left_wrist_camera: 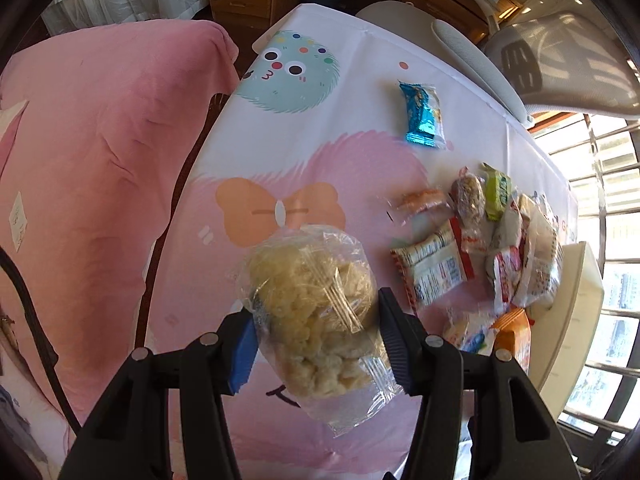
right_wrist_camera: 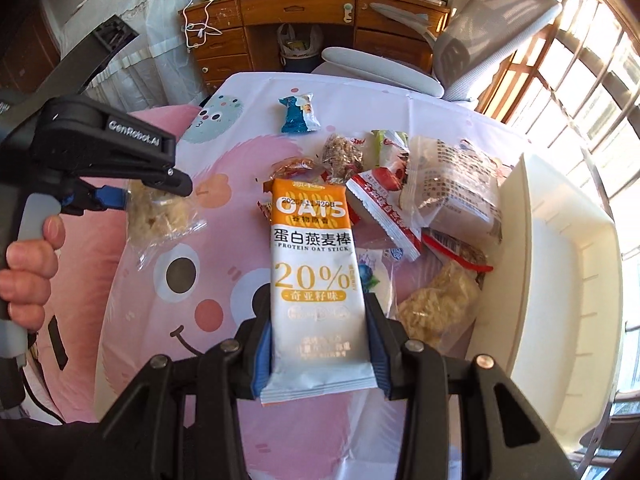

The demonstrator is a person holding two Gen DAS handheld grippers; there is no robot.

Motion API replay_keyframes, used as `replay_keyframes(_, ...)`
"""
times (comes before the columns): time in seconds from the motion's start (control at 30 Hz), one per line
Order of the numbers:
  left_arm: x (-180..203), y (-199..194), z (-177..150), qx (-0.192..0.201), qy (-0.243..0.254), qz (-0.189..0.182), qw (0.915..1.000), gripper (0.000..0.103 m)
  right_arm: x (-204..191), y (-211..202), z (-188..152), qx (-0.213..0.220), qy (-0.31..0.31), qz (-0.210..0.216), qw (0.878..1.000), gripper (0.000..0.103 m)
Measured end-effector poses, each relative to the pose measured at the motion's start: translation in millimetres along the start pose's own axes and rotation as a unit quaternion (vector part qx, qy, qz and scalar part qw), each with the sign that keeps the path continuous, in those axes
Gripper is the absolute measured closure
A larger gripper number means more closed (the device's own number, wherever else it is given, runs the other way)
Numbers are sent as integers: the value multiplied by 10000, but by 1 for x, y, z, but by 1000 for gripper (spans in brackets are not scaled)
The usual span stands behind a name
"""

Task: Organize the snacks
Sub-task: 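Carry the puffed-rice bag and OATS bar with both tools over the white tray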

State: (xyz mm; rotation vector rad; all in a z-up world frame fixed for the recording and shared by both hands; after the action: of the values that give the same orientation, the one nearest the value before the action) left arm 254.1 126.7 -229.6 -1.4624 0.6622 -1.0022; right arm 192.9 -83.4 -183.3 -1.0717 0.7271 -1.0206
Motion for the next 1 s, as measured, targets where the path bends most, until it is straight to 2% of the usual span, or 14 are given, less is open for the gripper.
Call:
replay_keyframes(0.2,1,-33,-48,156,547,-281,9980,49,1,-29,-35,61,534,-80,9985,62)
replay_keyframes(0.43,0,-65,-99,363,1074,-667,9913,49,9,-59,-85,181,1265,-247,9915,62)
replay_keyframes(0.67,16,-84,-136,541,1533,-1155,9799,49,25,-87,-129,347,1953,-331,9796,62)
replay_keyframes(0.9,46,-103,-161,916,1941,-1654,9626,49,53,-107,-150,641,2266,-436,9709,62)
replay_keyframes(1.0,65,-106,-169,1010,2025,-1737,9585,49,71,-112,-154,763,2298,-398,9694,62)
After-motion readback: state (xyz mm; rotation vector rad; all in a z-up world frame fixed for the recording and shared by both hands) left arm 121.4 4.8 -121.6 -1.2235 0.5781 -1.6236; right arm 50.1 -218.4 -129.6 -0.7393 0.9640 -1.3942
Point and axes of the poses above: each gripper's, at about its wrist camera, not at the fingertips, and y roughly the way its jaws point, x to its right, z to its top, the point moved 1 cm from there along y, roughly the way its jaws point, and after that the axes turned 3 degrees about -y, right-handed, at the moved point
